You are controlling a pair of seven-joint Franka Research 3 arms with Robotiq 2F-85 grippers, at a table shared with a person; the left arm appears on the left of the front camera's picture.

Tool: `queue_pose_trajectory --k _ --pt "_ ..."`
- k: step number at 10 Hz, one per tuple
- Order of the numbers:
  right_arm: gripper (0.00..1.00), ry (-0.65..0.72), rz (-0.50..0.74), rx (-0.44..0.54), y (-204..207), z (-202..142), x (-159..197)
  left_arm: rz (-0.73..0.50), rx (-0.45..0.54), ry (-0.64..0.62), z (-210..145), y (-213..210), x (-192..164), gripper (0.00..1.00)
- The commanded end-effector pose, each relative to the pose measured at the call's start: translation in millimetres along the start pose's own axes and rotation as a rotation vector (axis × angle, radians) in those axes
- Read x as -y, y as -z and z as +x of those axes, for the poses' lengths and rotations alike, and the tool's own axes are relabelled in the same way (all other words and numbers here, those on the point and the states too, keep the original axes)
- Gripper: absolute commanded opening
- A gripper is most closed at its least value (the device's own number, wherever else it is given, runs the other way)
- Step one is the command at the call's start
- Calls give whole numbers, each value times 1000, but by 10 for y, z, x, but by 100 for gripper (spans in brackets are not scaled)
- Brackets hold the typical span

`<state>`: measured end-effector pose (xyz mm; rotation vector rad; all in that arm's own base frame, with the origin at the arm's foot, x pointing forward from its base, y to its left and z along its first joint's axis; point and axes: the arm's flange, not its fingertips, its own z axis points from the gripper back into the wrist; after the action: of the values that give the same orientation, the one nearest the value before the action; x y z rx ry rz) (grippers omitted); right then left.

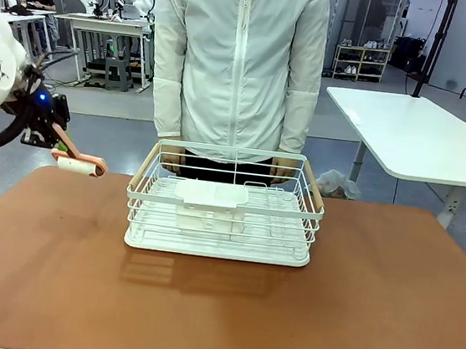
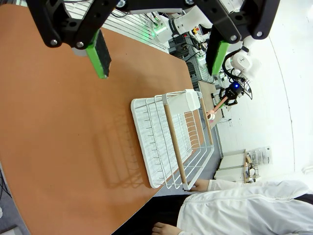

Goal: Clean the table.
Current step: Place the Lint Roller down when the Dish drying rack is positioned in the middle of the table.

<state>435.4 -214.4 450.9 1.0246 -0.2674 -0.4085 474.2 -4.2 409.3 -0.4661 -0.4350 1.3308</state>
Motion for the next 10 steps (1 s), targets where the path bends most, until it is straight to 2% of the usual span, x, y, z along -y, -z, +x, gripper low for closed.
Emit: queue_pose_trajectory --k 1,6,10 --pt "100 -1 -2 14 15 -32 -21 -9 31 -15 -22 119 -82 21" --pt "100 -1 -2 14 15 -32 -21 57 34 -9 -81 527 -342 21" --pt "100 -1 -2 14 15 -32 -21 84 43 6 -126 585 -414 21"
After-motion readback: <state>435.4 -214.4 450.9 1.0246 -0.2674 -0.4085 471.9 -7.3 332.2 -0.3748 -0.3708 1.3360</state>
